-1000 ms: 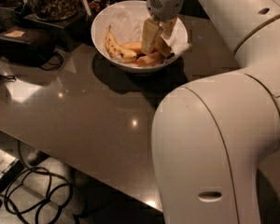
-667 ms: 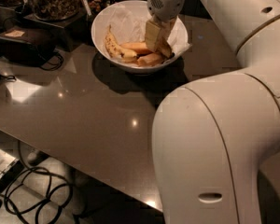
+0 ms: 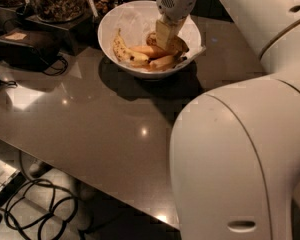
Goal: Pick banana from white bowl
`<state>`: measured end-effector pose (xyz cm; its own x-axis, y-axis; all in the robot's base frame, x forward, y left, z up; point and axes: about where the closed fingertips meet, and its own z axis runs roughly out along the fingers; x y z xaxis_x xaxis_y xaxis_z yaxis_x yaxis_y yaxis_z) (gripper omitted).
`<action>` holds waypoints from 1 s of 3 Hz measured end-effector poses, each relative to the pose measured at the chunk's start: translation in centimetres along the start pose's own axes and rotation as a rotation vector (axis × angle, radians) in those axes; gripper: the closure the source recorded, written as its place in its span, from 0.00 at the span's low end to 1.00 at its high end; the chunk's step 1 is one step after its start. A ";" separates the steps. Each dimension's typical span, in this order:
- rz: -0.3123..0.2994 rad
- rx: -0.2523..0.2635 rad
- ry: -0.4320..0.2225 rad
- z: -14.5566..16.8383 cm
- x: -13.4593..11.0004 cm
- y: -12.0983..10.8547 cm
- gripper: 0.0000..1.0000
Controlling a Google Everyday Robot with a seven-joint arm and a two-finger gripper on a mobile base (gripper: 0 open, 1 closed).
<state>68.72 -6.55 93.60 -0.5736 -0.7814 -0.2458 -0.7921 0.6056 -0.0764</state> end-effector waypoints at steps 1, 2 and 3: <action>-0.084 0.034 -0.100 -2.2 0.8 0.7 1.00; -0.190 0.021 -0.179 -4.6 3.1 3.1 1.00; -0.200 0.021 -0.176 -4.5 3.2 3.2 1.00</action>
Offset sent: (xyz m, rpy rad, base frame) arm -0.1073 -0.0241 0.0537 0.1483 -0.2160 0.3302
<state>63.38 -7.76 96.93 -0.3597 -0.8484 -0.3883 -0.8803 0.4466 -0.1603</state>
